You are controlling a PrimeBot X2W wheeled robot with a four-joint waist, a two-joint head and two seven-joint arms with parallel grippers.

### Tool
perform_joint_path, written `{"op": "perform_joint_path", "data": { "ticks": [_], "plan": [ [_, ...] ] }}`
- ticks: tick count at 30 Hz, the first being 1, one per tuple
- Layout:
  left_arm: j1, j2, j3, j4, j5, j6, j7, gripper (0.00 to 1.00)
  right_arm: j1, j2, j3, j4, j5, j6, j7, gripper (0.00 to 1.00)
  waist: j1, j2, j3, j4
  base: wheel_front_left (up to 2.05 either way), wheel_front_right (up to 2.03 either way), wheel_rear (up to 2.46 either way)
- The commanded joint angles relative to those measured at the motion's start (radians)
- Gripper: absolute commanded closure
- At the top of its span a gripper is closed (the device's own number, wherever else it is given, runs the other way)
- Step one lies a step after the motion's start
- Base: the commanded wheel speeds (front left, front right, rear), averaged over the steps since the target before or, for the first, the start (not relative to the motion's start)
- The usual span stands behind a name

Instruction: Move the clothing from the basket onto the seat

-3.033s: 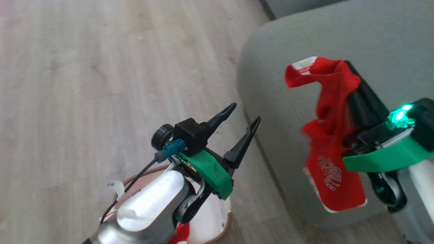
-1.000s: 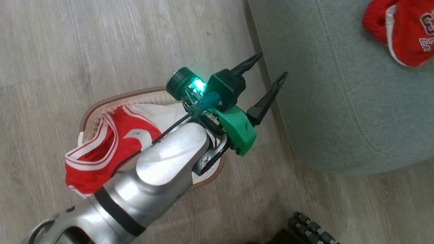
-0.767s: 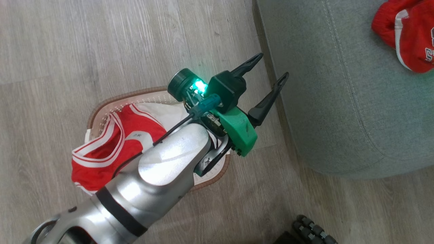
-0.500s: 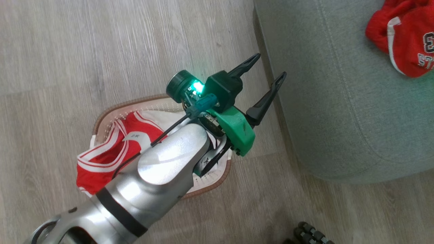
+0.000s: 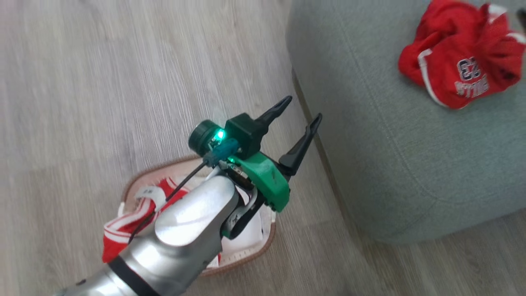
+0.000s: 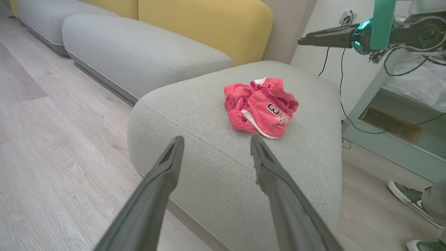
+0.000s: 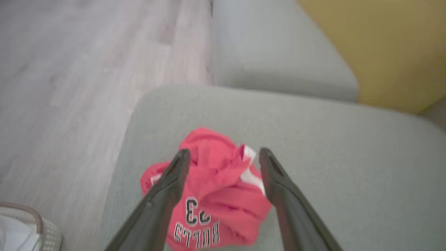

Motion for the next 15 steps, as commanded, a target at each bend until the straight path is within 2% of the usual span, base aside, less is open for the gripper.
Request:
{"op": "perform_joint_path", "data": {
  "ticks": [1, 8, 15],
  "plan": [
    [-0.005, 0.014, 0.040, -0.046, -0.008, 0.004, -0.013, 0.00, -0.009, -0.069, 0.009, -0.037, 0.008, 0.000, -0.065, 0.00, 0.0000, 0.0000, -0.066, 0.005, 0.00, 0.00, 0.00],
    [0.046, 0.052, 0.063, -0.092, -0.022, 0.021, -0.023, 0.00, 0.025, -0.147, 0.022, -0.126, 0.036, 0.000, -0.203, 0.00, 0.0000, 0.0000, -0.142, 0.043, 0.00, 0.00, 0.00],
    [0.087, 0.086, 0.087, -0.138, -0.027, 0.045, -0.030, 0.00, 0.099, -0.189, -0.066, -0.215, 0.041, 0.000, -0.238, 0.00, 0.0000, 0.0000, -0.179, 0.088, 0.00, 0.00, 0.00]
  ]
}}
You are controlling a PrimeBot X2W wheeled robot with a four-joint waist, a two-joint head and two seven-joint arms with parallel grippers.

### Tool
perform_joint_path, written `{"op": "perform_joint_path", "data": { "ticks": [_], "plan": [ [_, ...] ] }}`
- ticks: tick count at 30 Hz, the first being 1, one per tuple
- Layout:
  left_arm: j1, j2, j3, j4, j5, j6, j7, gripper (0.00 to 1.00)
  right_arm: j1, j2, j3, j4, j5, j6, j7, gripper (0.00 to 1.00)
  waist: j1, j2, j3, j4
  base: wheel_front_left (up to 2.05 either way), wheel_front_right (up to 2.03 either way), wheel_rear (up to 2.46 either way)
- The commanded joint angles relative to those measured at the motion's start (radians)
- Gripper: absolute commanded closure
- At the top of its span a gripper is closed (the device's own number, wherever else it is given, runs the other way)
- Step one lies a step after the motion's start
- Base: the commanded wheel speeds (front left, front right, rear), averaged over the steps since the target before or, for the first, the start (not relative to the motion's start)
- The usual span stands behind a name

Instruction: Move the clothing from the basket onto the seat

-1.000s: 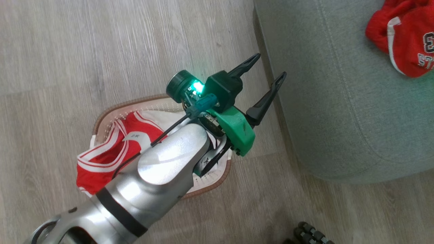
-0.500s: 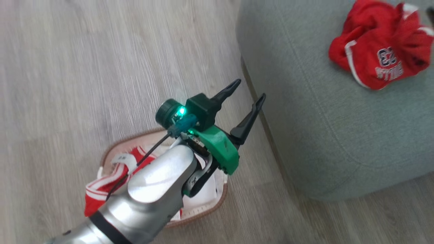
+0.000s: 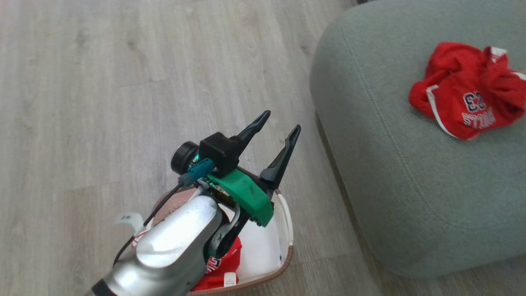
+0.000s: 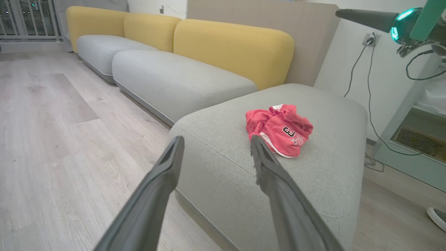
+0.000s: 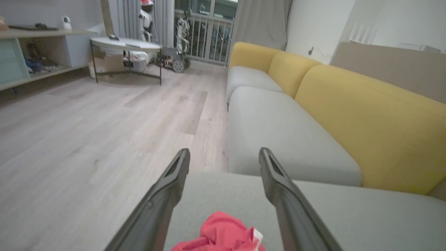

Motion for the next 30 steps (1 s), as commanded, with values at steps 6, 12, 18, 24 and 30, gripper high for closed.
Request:
{"op": "perform_joint_path", "data": {
  "ticks": [6, 12, 18, 24, 30],
  "plan": [
    [0.023, 0.057, 0.077, -0.069, -0.010, 0.037, -0.015, 0.00, 0.231, -0.019, -0.319, -0.095, -0.100, 0.000, -0.010, 0.00, 0.0000, -0.0001, -0.041, 0.071, 0.00, 0.00, 0.00],
    [0.086, 0.103, 0.143, -0.119, -0.001, 0.094, -0.020, 0.00, 0.523, 0.112, -0.685, -0.222, -0.282, 0.000, -0.010, 0.00, 0.0000, -0.0001, -0.058, 0.113, 0.00, 0.00, 0.00],
    [0.178, 0.131, 0.249, -0.199, 0.038, 0.138, -0.021, 0.00, 0.812, 0.322, -0.923, -0.400, -0.457, 0.000, -0.010, 0.00, 0.0000, -0.0001, -0.072, 0.141, 0.00, 0.00, 0.00],
    [0.324, 0.142, 0.384, -0.270, 0.119, 0.166, -0.021, 0.00, 0.976, 0.477, -0.977, -0.504, -0.538, 0.000, -0.010, 0.00, 0.0000, -0.0001, -0.077, 0.151, 0.00, 0.00, 0.00],
    [0.426, 0.109, 0.483, -0.297, 0.244, 0.149, -0.021, 0.00, 1.048, 0.577, -0.994, -0.547, -0.587, 0.000, -0.010, 0.00, 0.0000, -0.0001, -0.077, 0.168, 0.00, 0.00, 0.00]
  ]
}}
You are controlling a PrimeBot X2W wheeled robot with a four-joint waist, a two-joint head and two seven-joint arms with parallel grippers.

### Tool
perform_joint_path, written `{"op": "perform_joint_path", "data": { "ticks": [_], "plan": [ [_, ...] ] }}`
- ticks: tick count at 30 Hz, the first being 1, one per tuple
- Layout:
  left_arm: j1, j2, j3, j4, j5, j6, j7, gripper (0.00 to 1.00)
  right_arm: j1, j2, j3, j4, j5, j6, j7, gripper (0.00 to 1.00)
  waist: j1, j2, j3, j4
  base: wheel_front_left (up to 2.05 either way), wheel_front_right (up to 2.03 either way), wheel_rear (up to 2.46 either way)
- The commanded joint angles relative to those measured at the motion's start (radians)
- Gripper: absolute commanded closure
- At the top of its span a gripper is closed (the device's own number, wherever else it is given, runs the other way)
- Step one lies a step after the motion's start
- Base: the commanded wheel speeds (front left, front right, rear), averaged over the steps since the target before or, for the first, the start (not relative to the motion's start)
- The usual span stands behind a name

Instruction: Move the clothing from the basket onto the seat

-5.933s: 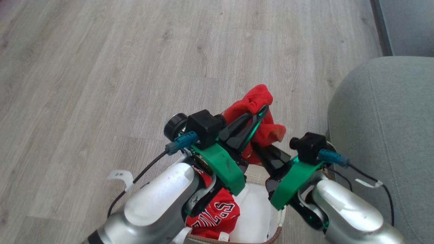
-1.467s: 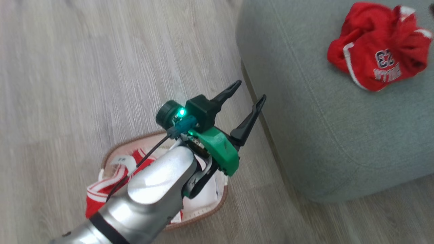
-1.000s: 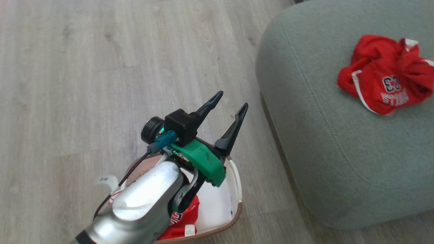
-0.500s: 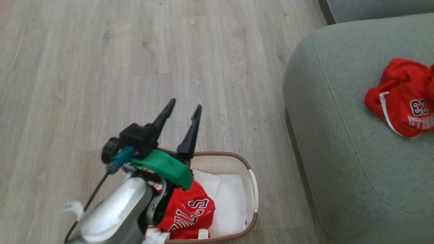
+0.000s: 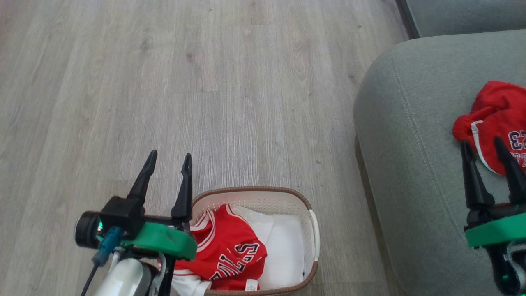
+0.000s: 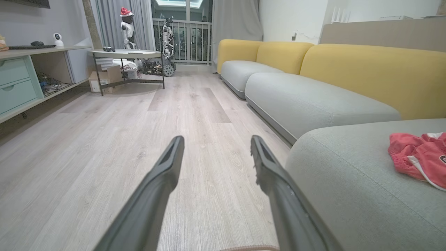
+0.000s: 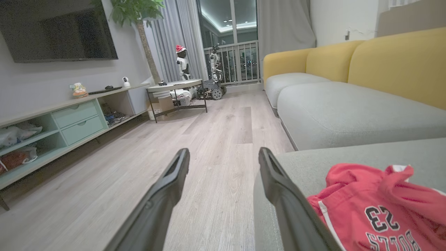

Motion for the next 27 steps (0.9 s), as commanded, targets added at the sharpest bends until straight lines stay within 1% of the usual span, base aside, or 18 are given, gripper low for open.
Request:
{"op": "perform_joint_path", "data": {
  "ticks": [1, 3, 7, 8, 11, 12, 18, 27],
  "plan": [
    [-0.030, 0.001, 0.056, -0.028, 0.024, -0.008, -0.010, 0.00, 0.002, -0.004, -0.008, -0.037, -0.010, 0.000, -0.009, 0.00, 0.0000, -0.0001, 0.002, 0.005, 0.00, 0.00, 0.00],
    [-0.013, -0.012, 0.084, -0.011, 0.051, -0.030, -0.010, 0.00, 0.012, 0.032, -0.021, -0.042, -0.014, 0.000, -0.009, 0.00, 0.0000, -0.0001, 0.002, 0.009, 0.00, 0.00, 0.00],
    [0.019, -0.041, 0.149, 0.033, 0.092, -0.076, -0.010, 0.00, 0.032, 0.069, 0.002, -0.041, -0.040, 0.000, -0.009, 0.00, 0.0000, -0.0001, -0.001, 0.013, 0.00, 0.00, 0.00],
    [0.032, -0.060, 0.178, 0.047, 0.111, -0.101, -0.010, 0.00, 0.037, 0.076, 0.019, -0.035, -0.047, 0.000, -0.009, 0.00, 0.0000, -0.0001, -0.002, 0.014, 0.00, 0.00, 0.00],
    [0.046, -0.088, 0.210, 0.067, 0.140, -0.137, -0.010, 0.00, 0.035, 0.080, 0.039, -0.029, -0.062, 0.000, -0.009, 0.00, 0.0000, -0.0001, -0.006, 0.015, 0.00, 0.00, 0.00],
    [0.046, -0.088, 0.210, 0.067, 0.140, -0.137, -0.010, 0.00, 0.035, 0.080, 0.039, -0.029, -0.062, 0.000, -0.009, 0.00, 0.0000, -0.0001, -0.006, 0.015, 0.00, 0.00, 0.00],
    [0.059, -0.136, 0.262, 0.095, 0.191, -0.190, -0.010, 0.00, 0.025, 0.080, 0.058, -0.025, -0.074, 0.000, -0.009, 0.00, 0.0000, -0.0001, -0.012, 0.015, 0.00, 0.00, 0.00],
    [0.064, -0.182, 0.319, 0.112, 0.244, -0.241, -0.010, 0.00, 0.021, 0.069, 0.074, -0.023, -0.069, 0.000, -0.009, 0.00, 0.0000, -0.0001, -0.002, 0.012, 0.00, 0.00, 0.00]
  ]
}}
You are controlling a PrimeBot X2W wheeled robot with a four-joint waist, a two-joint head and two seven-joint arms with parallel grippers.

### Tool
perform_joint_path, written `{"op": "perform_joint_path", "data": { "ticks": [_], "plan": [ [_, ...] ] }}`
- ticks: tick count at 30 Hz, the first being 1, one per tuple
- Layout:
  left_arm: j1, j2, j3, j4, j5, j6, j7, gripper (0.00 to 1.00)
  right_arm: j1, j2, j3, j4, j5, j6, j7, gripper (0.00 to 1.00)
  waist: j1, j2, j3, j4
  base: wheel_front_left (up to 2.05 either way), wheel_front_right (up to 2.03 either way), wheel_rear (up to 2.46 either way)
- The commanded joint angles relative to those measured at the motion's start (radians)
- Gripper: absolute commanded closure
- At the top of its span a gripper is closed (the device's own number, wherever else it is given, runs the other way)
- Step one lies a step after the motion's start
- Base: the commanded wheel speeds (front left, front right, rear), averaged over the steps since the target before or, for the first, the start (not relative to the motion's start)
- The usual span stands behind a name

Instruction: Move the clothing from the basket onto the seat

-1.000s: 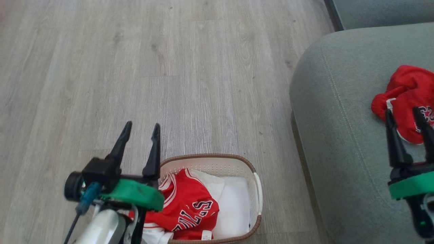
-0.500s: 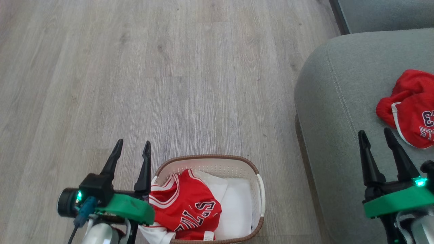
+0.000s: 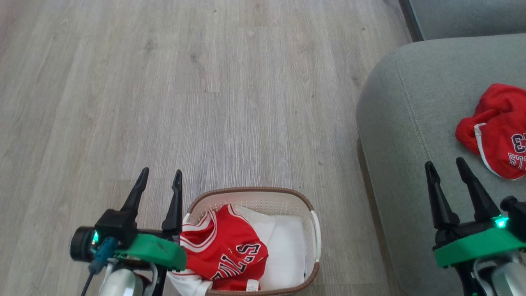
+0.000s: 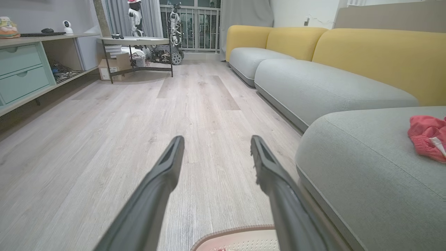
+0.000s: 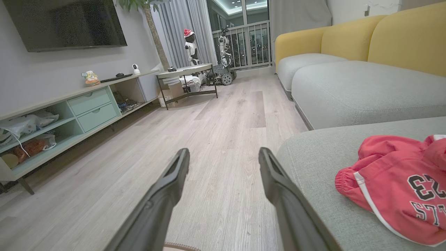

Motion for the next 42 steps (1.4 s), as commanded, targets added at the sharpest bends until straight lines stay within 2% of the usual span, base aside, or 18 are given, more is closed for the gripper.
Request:
{"op": "perform_joint_path", "data": {
  "ticks": [1, 8, 18, 30, 42],
  "plan": [
    [-0.023, -0.003, 0.047, -0.022, 0.014, -0.007, -0.009, 0.00, -0.033, -0.030, 0.022, -0.029, 0.001, 0.000, -0.009, 0.00, 0.0001, -0.0001, 0.008, -0.004, 0.00, 0.00, 0.00],
    [-0.065, -0.029, 0.049, 0.010, 0.044, -0.027, -0.009, 0.00, -0.066, -0.050, 0.029, -0.040, 0.020, 0.000, -0.009, 0.00, 0.0001, -0.0001, 0.075, -0.026, 0.00, 0.00, 0.00],
    [-0.218, -0.048, 0.012, 0.160, 0.070, -0.032, -0.010, 0.00, -0.161, -0.080, 0.021, -0.074, 0.058, 0.000, -0.009, 0.00, 0.0001, -0.0001, 0.252, -0.065, 0.00, 0.00, 0.00],
    [-0.417, -0.055, -0.037, 0.474, 0.018, -0.047, -0.010, 0.00, -0.286, -0.109, 0.036, -0.114, 0.094, 0.000, -0.009, 0.00, 0.0001, -0.0001, 0.437, -0.102, 0.00, 0.00, 0.00],
    [-0.632, -0.056, -0.156, 0.857, -0.126, -0.075, -0.006, 0.00, -0.386, -0.118, 0.036, -0.182, 0.122, 0.000, -0.009, 0.00, 0.0001, -0.0001, 0.620, -0.153, 0.00, 0.00, 0.00]
  ]
}}
